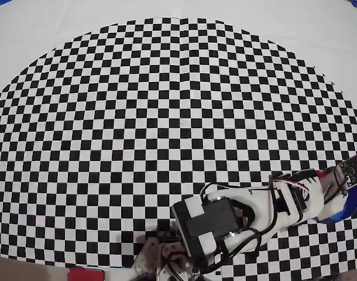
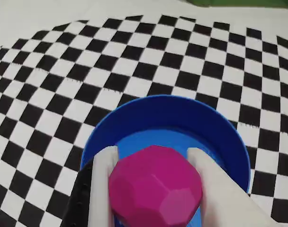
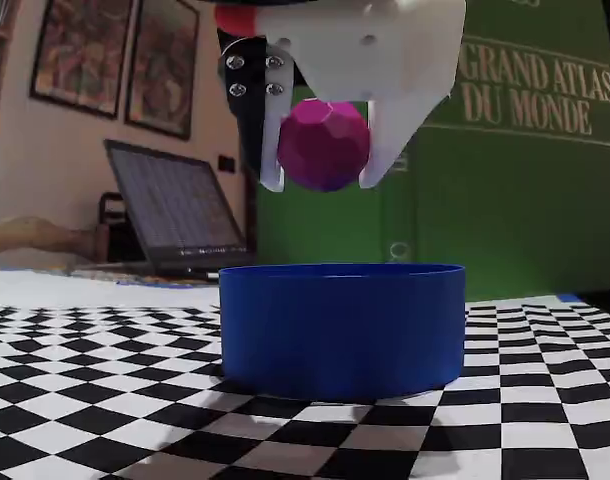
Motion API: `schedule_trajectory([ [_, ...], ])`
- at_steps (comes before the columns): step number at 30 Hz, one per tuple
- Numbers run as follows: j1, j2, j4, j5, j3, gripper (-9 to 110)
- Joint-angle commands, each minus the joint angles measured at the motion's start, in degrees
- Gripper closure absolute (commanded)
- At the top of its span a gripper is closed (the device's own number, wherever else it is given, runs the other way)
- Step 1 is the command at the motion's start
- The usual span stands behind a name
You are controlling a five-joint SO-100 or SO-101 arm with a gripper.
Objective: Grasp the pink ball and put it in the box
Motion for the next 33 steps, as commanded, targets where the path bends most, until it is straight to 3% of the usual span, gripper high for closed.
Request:
schedule_trajectory([
  [1,0.79,0.09,0.35,-0.35,-2.90,101],
  [33,0.88,-9.32,1.32,-0.35,-11.60,101],
])
